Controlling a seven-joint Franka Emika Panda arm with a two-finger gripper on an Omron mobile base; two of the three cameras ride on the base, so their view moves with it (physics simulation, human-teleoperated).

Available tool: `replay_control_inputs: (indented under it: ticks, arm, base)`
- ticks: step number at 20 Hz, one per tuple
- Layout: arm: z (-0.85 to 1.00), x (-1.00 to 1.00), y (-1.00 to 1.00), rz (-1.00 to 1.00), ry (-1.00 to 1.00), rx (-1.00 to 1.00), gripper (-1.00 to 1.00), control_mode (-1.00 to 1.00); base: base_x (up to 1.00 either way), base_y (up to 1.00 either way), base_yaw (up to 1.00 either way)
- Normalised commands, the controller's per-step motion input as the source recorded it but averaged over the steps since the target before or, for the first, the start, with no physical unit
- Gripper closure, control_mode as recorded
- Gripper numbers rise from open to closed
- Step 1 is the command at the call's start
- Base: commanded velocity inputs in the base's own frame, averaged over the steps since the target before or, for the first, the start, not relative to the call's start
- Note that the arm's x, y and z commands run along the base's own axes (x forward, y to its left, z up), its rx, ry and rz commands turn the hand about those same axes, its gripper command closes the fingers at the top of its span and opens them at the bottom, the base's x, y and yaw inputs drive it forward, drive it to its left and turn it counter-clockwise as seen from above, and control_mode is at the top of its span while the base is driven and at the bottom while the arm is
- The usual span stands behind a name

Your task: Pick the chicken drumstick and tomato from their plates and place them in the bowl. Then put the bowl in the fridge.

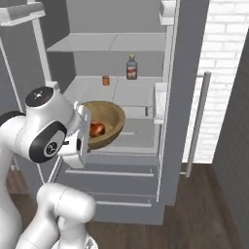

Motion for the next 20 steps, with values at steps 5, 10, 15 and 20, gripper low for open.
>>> replay_control_inputs:
  ticks: [5,10,15,20]
  arm:
    - [0.00,0.00,0.00,0.00,0.00,0.00,1.00,1.00]
    - [0.00,0.00,0.00,0.00,0.00,0.00,1.00,1.00]
    - [0.00,0.00,0.00,0.00,0.00,0.00,1.00,1.00]
    - [0.00,0.00,0.00,0.00,0.00,0.00,1.00,1.00]
  base:
    - [0.35,-0.44,0.38]
    - [0.26,-0.43,0.34]
    - [0.51,-0.34,0.22]
    - [0.92,0.00,0.00]
